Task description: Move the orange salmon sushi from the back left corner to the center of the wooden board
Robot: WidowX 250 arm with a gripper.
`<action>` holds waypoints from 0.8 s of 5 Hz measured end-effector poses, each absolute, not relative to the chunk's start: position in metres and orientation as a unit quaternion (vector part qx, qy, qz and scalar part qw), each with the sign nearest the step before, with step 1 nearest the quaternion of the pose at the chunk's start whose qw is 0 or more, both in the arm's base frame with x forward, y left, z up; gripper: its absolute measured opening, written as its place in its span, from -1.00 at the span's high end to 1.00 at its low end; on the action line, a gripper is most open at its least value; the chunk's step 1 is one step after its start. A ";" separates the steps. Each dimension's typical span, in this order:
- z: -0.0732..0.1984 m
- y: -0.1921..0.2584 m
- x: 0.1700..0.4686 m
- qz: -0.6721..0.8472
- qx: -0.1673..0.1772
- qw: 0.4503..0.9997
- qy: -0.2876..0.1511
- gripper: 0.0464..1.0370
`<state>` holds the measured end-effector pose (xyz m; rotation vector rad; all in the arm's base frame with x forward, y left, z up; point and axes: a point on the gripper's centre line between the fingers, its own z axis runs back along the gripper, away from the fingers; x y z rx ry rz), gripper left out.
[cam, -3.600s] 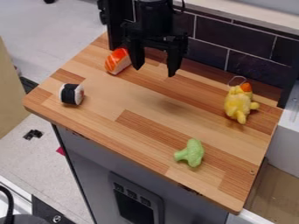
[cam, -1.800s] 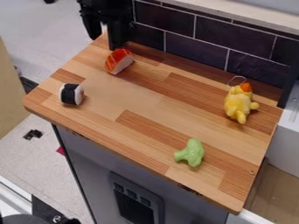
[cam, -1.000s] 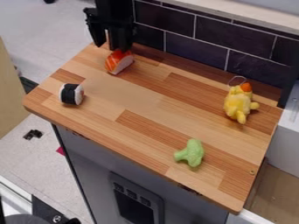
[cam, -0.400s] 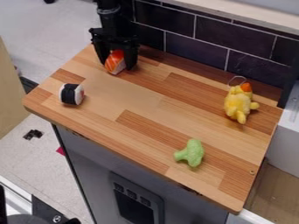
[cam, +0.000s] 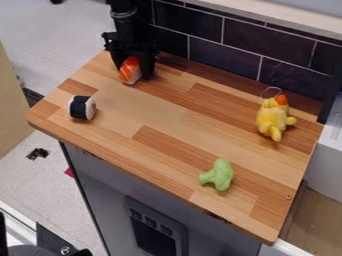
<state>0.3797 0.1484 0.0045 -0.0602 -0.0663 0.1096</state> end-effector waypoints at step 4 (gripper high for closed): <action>0.046 0.117 0.351 0.071 -0.072 0.995 0.003 -0.04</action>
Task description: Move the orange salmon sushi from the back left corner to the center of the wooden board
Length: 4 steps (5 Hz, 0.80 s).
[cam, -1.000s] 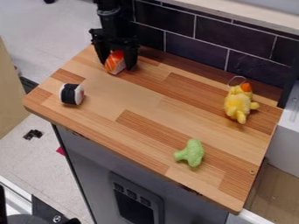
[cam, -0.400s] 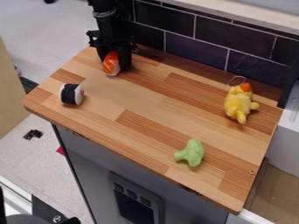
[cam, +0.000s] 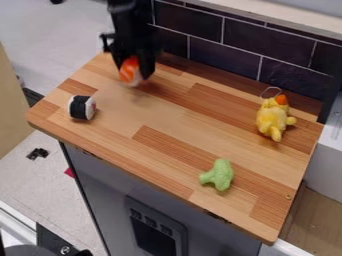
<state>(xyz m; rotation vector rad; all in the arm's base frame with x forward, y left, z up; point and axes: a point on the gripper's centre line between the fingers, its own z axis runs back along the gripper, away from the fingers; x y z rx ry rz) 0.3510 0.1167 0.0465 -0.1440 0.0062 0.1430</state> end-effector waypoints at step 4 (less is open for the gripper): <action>0.099 0.040 0.344 0.075 -0.063 0.995 -0.016 -0.04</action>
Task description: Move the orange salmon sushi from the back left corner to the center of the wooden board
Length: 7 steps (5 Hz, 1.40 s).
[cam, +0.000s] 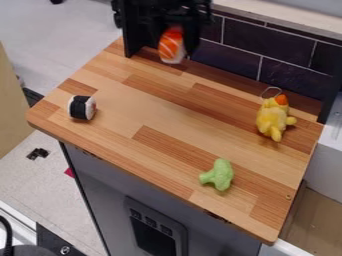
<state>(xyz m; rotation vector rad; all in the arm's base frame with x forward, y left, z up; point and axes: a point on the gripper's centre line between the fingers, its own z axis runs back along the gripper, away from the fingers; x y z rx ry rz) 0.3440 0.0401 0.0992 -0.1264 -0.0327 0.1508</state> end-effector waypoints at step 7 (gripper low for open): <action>0.005 0.040 0.326 0.046 0.004 0.999 0.002 -0.14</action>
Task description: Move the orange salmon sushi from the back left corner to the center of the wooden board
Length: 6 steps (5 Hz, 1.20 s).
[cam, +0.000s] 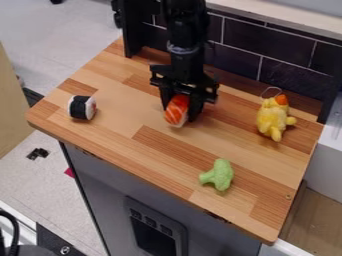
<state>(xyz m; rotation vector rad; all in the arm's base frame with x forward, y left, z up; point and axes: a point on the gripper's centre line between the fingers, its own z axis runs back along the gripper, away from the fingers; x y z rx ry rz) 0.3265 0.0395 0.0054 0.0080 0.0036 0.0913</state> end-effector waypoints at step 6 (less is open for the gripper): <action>0.074 0.034 0.319 0.075 -0.065 0.995 -0.001 -0.92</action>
